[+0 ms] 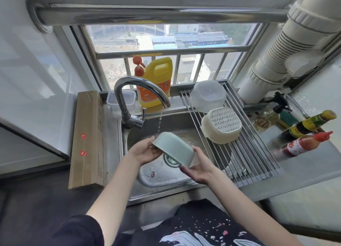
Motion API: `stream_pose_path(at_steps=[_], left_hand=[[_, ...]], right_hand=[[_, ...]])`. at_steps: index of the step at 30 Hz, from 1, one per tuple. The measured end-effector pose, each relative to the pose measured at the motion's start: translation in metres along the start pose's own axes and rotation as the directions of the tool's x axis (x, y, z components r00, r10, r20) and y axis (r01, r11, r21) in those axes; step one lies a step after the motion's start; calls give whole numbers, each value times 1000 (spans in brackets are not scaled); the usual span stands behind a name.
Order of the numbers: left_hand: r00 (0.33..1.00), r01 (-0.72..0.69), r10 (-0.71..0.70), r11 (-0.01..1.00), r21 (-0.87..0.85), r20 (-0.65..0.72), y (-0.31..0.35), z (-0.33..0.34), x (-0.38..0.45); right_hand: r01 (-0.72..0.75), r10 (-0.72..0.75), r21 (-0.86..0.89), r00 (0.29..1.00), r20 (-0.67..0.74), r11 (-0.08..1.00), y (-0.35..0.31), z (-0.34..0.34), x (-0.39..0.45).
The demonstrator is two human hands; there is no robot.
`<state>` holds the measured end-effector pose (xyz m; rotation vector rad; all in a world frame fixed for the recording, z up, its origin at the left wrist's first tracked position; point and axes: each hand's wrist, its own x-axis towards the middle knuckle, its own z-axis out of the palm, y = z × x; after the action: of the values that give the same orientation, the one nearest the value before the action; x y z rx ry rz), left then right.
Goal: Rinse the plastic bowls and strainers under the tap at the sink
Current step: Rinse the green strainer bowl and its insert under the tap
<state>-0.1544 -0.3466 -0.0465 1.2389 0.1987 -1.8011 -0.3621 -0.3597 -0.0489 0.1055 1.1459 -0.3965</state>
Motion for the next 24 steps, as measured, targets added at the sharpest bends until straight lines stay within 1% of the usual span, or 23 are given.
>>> stream_pose_path(at_steps=[2, 3, 4, 5, 6, 7, 9, 10, 11, 12, 13, 14, 15, 16, 17, 18, 19, 20, 21, 22, 23, 24], left_hand=[[998, -30, 33, 998, -55, 56, 3, 10, -8], [996, -29, 32, 999, -38, 82, 4, 16, -11], [995, -33, 31, 999, 17, 97, 3, 24, -15], [994, -52, 41, 992, 119, 99, 1, 32, -17], [993, -95, 72, 961, 258, 95, -2, 39, -18], [987, -153, 122, 900, 407, 102, -6, 46, -21], [955, -294, 253, 718, 631, 157, -10, 55, -26], [927, -365, 309, 599, 713, 214, -10, 58, -28], [891, -429, 348, 442, 788, 290, -11, 58, -28], [855, -470, 363, 245, 848, 370, -12, 57, -27], [822, -485, 362, 41, 873, 440, -17, 55, -26], [789, -484, 362, -130, 865, 496, -23, 53, -24], [762, -471, 366, -252, 845, 534, -29, 51, -21], [745, -443, 368, -351, 825, 556, -34, 50, -19], [731, -400, 362, -460, 793, 578, -39, 48, -17], [720, -340, 335, -592, 730, 607, -42, 46, -15], [720, -274, 287, -719, 639, 631, -45, 44, -14], [724, -231, 230, -808, 543, 650, -47, 39, -13], [719, -215, 178, -862, 458, 672, -49, 33, -11], [717, -214, 135, -891, 401, 684, -51, 27, -9], [709, -240, 105, -895, 377, 698, -53, 21, -7], [678, -284, 84, -886, 365, 731, -54, 15, -6]], right_hand=[[-45, 43, 60, 999, 28, 997, 3, 0, 1], [-63, 60, 98, 998, 32, 993, 6, 1, 1], [-56, 53, 120, 998, 25, 991, 9, 2, 2], [-21, 20, 117, 1000, 6, 993, 11, 4, 3], [19, -16, 79, 999, -32, 997, 13, 5, 6], [43, -42, 26, 997, -61, 999, 15, 6, 7], [86, -97, -99, 989, -109, 991, 17, 4, 7], [109, -125, -140, 986, -111, 984, 15, 4, 5], [125, -143, -175, 985, -96, 977, 13, 5, 3], [138, -159, -207, 984, -86, 968, 10, 5, 1], [149, -170, -241, 983, -69, 959, 6, 6, -1], [151, -170, -260, 984, -51, 954, 2, 6, -2], [143, -157, -249, 987, -39, 958, -1, 5, -4], [131, -142, -210, 989, -39, 969, -4, 3, -5], [129, -138, -159, 989, -50, 979, -6, 1, -6], [144, -152, -124, 986, -63, 982, -10, -2, -6], [168, -178, -126, 982, -70, 978, -12, -5, -7], [200, -217, -185, 973, -79, 962, -13, -6, -10], [227, -261, -288, 961, -87, 930, -14, -8, -13], [237, -294, -393, 952, -89, 888, -14, -8, -17], [239, -316, -470, 944, -91, 849, -13, -8, -20], [242, -342, -519, 934, -104, 820, -12, -9, -22]])
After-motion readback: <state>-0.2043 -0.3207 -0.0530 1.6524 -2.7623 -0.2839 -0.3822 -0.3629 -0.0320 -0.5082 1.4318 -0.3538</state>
